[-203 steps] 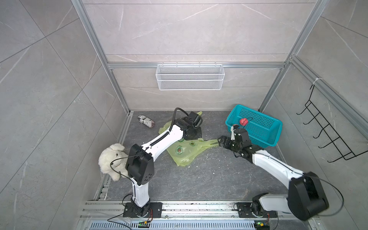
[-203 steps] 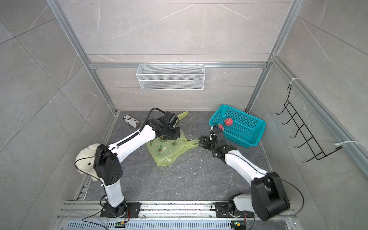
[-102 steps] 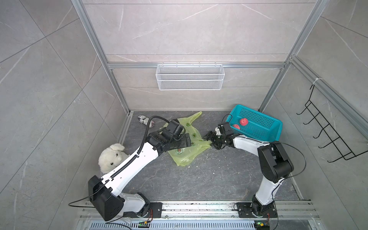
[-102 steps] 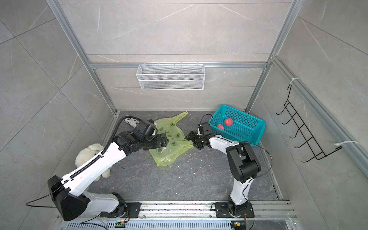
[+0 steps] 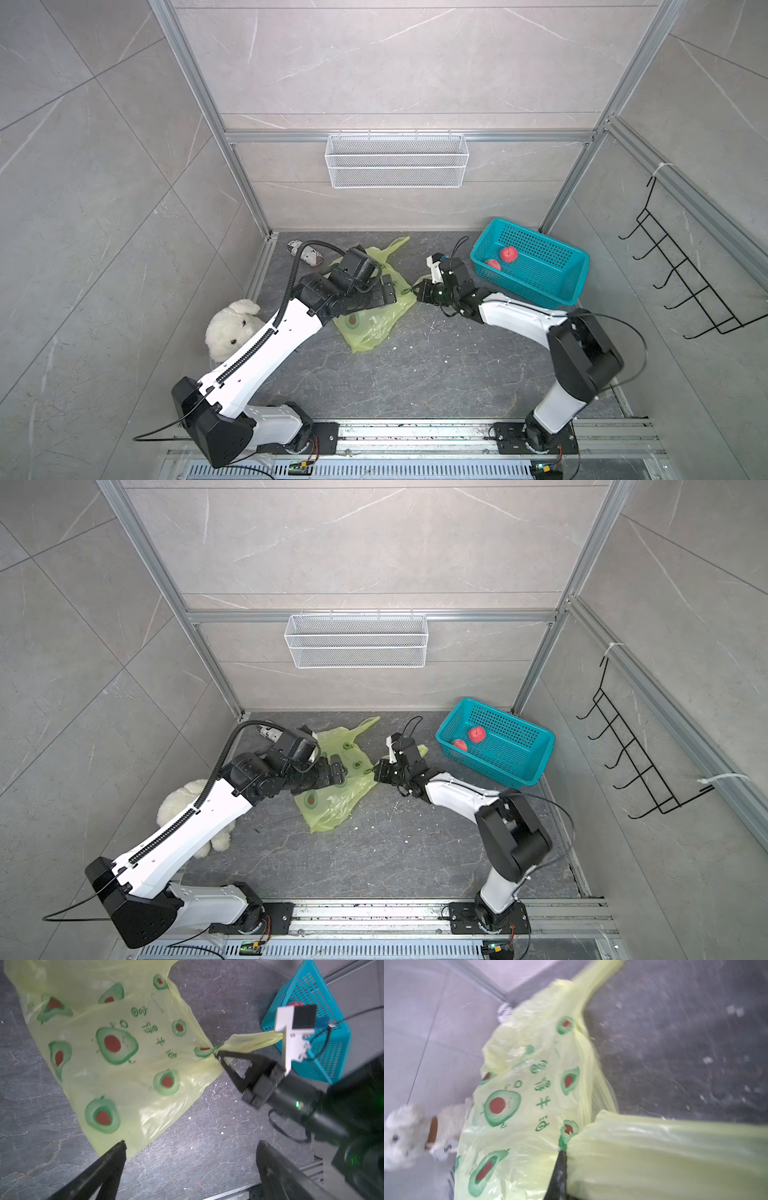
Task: Place the peach into a plastic bag & tie a knot
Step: Pick up the plastic bag at the center of the board.
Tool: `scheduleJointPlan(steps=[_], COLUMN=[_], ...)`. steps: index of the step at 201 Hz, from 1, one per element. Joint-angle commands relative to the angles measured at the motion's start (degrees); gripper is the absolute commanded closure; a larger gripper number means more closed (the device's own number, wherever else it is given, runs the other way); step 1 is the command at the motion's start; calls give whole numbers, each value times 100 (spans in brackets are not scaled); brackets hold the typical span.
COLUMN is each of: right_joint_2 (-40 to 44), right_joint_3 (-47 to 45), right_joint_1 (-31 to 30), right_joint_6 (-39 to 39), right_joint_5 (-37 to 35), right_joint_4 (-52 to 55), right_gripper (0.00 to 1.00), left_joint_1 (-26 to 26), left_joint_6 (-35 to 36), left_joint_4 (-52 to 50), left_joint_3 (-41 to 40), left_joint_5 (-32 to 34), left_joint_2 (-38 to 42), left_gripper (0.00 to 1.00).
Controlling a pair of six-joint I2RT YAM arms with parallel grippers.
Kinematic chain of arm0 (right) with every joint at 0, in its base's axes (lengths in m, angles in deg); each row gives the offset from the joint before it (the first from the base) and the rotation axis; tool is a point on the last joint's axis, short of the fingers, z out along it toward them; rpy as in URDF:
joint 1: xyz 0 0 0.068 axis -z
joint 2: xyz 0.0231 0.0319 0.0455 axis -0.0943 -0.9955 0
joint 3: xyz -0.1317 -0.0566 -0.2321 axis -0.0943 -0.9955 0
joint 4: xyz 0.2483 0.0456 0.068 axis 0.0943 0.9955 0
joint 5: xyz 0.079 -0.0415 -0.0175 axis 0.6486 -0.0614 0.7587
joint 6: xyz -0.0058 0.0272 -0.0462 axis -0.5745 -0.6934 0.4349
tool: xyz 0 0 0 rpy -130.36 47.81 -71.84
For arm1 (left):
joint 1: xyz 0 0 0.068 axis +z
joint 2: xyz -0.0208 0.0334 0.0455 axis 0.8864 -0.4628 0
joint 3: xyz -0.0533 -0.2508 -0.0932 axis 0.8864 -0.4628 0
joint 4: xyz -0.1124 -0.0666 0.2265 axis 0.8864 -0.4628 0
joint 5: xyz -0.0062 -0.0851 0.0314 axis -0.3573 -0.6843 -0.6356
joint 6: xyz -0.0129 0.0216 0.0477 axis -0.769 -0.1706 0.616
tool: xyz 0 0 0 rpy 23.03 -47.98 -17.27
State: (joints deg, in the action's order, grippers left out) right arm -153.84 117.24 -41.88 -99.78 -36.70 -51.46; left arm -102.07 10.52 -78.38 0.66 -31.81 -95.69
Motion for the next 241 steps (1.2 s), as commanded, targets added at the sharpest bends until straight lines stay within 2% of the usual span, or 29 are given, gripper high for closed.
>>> scheduleJointPlan(steps=[1, 20, 37, 64, 97, 111, 136, 162, 187, 215, 241], right_joint_2=[948, 1499, 1817, 1953, 2118, 2158, 2171, 2116, 2106, 2179, 2224], right_joint_3=[-607, -1078, -1490, -2030, -2646, -2775, -2919, -3025, -3154, -3165, -3215], right_joint_1=[-616, -1149, -1609, -2177, -2705, -2992, -3443, -3863, -4041, -4038, -4037], right_joint_6=[1977, 2896, 3683, 4729, 5276, 5481, 5732, 5912, 6058, 6111, 6136], right_joint_5=[-914, -1395, -1697, -2041, -2102, -2360, -2799, -3018, -3198, -3250, -3326], right_joint_4=[-1212, -1718, -2161, -2632, -2886, -2838, -2847, -2940, -3130, -3040, -3101], right_gripper=[100, 100, 100, 100, 100, 100, 100, 100, 100, 100, 100], left_joint_1=[156, 167, 167, 172, 210, 244, 246, 213, 211, 103, -242], left_joint_6=[-156, -4, 11, -323, -753, -936, -1649, -2412, -2203, -1482, -817], left_joint_4=[-53, 171, -11, 401, 499, 569, 52, 962, 1087, 1136, 1269], left_joint_3=[472, 575, 645, 11, -588, -766, -828, -1663, -1554, -1125, -786], left_joint_5=[-367, -933, -989, -1186, -725, -492, 392, -51, -329, -939, -1620], left_joint_2=[-76, -181, -254, -34, 285, 431, 526, 594, 239, -401, -1107], left_gripper=[0, 0, 0, 0, 0, 0, 0, 0, 0, 0, 0])
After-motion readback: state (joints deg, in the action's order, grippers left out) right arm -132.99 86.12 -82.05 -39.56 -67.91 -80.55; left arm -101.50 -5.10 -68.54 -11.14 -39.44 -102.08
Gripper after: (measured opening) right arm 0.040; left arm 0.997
